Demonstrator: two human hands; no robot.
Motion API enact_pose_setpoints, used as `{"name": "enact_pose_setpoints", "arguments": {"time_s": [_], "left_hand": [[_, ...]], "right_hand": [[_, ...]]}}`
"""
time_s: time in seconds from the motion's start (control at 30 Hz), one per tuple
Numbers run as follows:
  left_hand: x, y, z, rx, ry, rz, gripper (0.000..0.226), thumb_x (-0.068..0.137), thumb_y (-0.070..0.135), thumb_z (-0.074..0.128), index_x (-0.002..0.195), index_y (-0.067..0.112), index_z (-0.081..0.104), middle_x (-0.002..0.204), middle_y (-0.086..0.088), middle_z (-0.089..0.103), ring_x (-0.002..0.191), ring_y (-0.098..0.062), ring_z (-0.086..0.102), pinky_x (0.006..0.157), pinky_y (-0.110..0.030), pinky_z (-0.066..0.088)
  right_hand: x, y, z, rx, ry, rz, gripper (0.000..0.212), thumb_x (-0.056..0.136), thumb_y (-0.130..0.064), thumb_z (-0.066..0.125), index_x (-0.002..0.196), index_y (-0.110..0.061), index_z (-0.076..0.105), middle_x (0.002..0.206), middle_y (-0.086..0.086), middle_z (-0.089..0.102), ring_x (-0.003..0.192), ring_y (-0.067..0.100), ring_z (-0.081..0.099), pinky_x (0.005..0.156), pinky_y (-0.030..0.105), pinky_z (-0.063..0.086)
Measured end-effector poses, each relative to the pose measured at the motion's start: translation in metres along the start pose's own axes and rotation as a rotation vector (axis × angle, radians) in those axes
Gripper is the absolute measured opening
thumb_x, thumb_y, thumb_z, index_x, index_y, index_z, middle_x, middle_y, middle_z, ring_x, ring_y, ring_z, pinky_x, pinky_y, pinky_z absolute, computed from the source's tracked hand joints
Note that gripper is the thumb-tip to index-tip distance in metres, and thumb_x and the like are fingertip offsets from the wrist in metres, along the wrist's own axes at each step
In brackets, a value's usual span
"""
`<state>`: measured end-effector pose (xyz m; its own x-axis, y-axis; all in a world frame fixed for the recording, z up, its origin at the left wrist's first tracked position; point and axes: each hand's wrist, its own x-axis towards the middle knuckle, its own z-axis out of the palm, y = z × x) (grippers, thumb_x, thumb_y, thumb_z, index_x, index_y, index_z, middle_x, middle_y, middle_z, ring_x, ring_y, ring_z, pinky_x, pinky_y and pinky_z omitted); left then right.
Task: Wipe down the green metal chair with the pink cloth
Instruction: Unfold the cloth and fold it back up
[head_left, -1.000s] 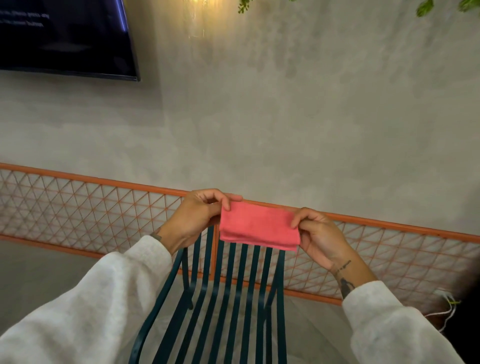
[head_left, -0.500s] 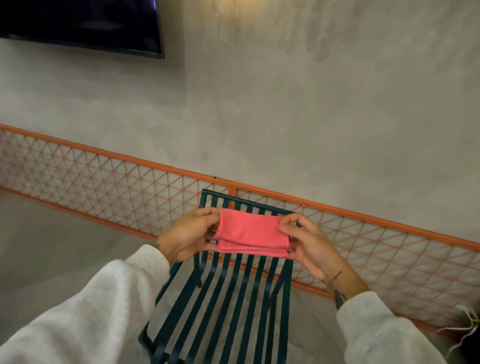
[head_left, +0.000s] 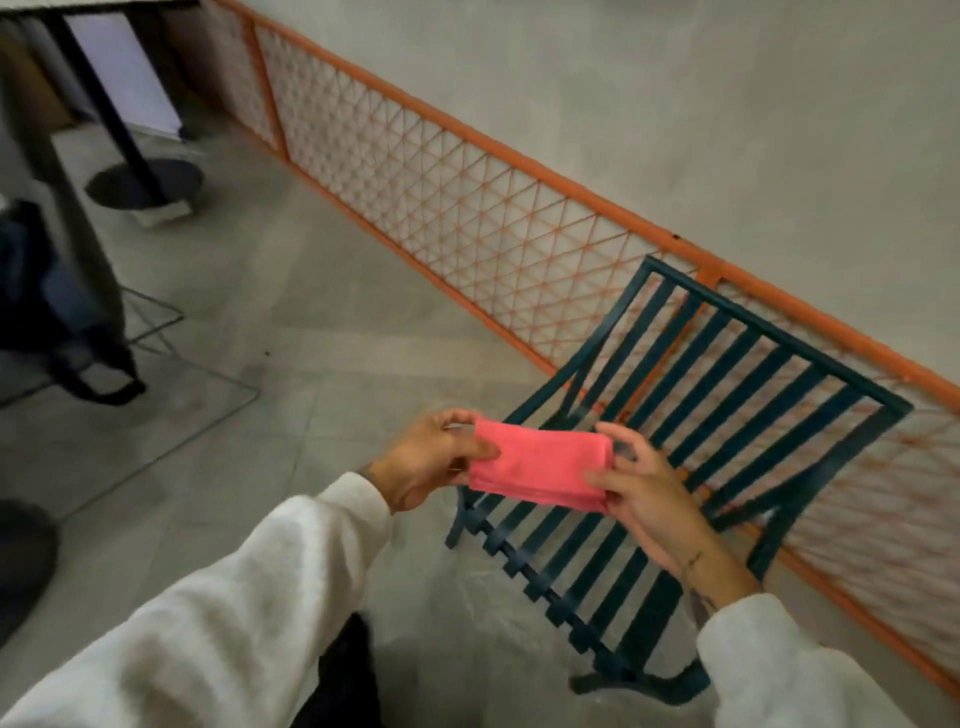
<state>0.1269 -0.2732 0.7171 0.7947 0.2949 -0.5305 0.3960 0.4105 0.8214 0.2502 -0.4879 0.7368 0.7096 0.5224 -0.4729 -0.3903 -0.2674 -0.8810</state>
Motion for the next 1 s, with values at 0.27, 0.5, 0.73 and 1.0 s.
{"name": "enact_pose_setpoints", "arguments": {"time_s": [0.27, 0.5, 0.73, 1.0], "left_hand": [[0.028, -0.052, -0.132, -0.089, 0.135, -0.073, 0.036, 0.077, -0.007, 0.073, 0.109, 0.009, 0.065, 0.088, -0.007, 0.071, 0.077, -0.018, 0.07, 0.068, -0.031, 0.059], [0.065, -0.094, -0.244, -0.164, 0.195, -0.164, 0.036, 0.075, -0.018, 0.069, 0.1, 0.009, 0.064, 0.091, -0.011, 0.07, 0.084, -0.023, 0.068, 0.077, -0.03, 0.059], [0.113, -0.168, -0.318, -0.161, 0.25, -0.277, 0.048, 0.078, -0.016, 0.067, 0.117, 0.009, 0.056, 0.088, -0.016, 0.064, 0.082, -0.027, 0.063, 0.071, -0.027, 0.057], [0.206, -0.312, -0.354, 0.047, 0.423, -0.364, 0.046, 0.083, -0.002, 0.07, 0.115, 0.022, 0.047, 0.095, -0.017, 0.063, 0.08, -0.034, 0.068, 0.066, -0.048, 0.061]], "right_hand": [[0.07, 0.057, 0.122, -0.096, -0.018, 0.172, 0.034, 0.091, 0.003, 0.063, 0.119, -0.016, 0.061, 0.113, 0.004, 0.073, 0.1, 0.02, 0.072, 0.086, 0.042, 0.06], [0.152, 0.116, 0.225, -0.152, -0.013, 0.323, 0.033, 0.091, 0.007, 0.06, 0.118, -0.012, 0.062, 0.115, 0.01, 0.072, 0.104, 0.026, 0.071, 0.091, 0.043, 0.058], [0.233, 0.199, 0.277, -0.252, -0.048, 0.403, 0.035, 0.088, 0.01, 0.062, 0.114, -0.013, 0.064, 0.108, 0.009, 0.072, 0.101, 0.024, 0.069, 0.09, 0.04, 0.057], [0.339, 0.34, 0.304, -0.706, -0.218, 0.201, 0.022, 0.097, -0.009, 0.057, 0.103, -0.028, 0.048, 0.105, -0.004, 0.059, 0.093, 0.017, 0.063, 0.075, 0.038, 0.06]]}}
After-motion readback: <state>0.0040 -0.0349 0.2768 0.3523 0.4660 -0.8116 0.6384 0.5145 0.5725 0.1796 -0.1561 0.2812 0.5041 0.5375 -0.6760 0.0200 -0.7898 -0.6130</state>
